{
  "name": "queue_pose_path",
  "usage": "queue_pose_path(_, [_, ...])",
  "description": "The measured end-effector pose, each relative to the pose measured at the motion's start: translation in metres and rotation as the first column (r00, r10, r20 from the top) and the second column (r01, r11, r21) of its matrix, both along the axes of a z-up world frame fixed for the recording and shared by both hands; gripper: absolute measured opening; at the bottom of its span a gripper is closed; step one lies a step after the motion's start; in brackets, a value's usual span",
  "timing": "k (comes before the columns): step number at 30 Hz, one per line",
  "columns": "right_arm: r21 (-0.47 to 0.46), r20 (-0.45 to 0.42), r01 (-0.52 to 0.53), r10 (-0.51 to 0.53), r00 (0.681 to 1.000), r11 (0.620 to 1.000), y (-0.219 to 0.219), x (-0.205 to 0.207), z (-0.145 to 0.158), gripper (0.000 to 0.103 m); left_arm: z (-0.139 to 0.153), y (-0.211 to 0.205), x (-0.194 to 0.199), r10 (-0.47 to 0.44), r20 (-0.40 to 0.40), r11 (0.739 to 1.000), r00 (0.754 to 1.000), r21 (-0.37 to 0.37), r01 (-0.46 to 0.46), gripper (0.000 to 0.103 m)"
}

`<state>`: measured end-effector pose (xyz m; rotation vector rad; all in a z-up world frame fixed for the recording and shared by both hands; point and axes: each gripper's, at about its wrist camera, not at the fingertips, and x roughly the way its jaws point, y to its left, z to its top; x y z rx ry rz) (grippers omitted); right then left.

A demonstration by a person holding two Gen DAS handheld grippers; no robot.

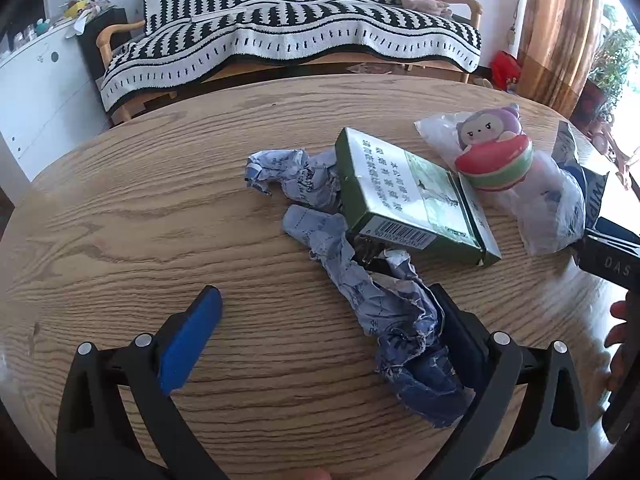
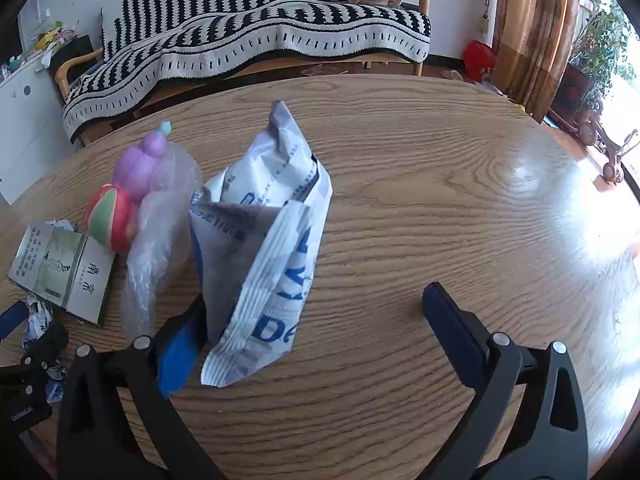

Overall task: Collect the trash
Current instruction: 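Grasp the white printed bag with the right tool while the left tool grasps crumpled blue paper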

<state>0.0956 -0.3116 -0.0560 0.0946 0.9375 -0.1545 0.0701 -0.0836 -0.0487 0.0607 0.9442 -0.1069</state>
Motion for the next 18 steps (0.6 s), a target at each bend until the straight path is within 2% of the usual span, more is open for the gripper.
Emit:
queue_pose_path(10, [-0.002, 0.006, 0.02, -0.02, 1.0, 1.0, -0.001, -0.001, 0.001, 0.097, 0.0, 0.002, -0.003, -0.053, 0.002, 0.999, 0.999, -0.007, 0.053, 0.097])
queue_pose_path(14, [0.019, 0.036, 0.072, -0.072, 0.997, 0.997, -0.005, -0.004, 0.004, 0.082, 0.001, 0.003, -0.003, -0.054, 0.005, 0.998, 0.999, -0.012, 0.054, 0.096])
queue_pose_path(15, [0.012, 0.042, 0.069, -0.069, 0.997, 0.998, -0.003, -0.004, 0.005, 0.077, 0.002, 0.003, -0.004, -0.062, 0.012, 0.998, 0.998, -0.018, 0.062, 0.084])
queue_pose_path(16, [0.005, 0.052, 0.059, -0.059, 0.997, 0.998, 0.001, -0.005, 0.006, 0.058, 0.004, 0.001, -0.007, -0.079, 0.027, 0.997, 0.997, -0.001, 0.079, 0.073])
queue_pose_path(17, [0.001, 0.058, 0.052, -0.052, 0.997, 0.999, 0.004, -0.006, 0.007, 0.034, 0.006, -0.003, -0.01, -0.116, 0.041, 0.993, 0.992, 0.015, 0.115, 0.044])
queue_pose_path(18, [0.017, 0.06, 0.051, -0.052, 0.997, 0.999, 0.005, -0.007, 0.008, 0.034, 0.009, -0.006, -0.012, -0.154, 0.035, 0.988, 0.987, 0.023, 0.153, 0.031])
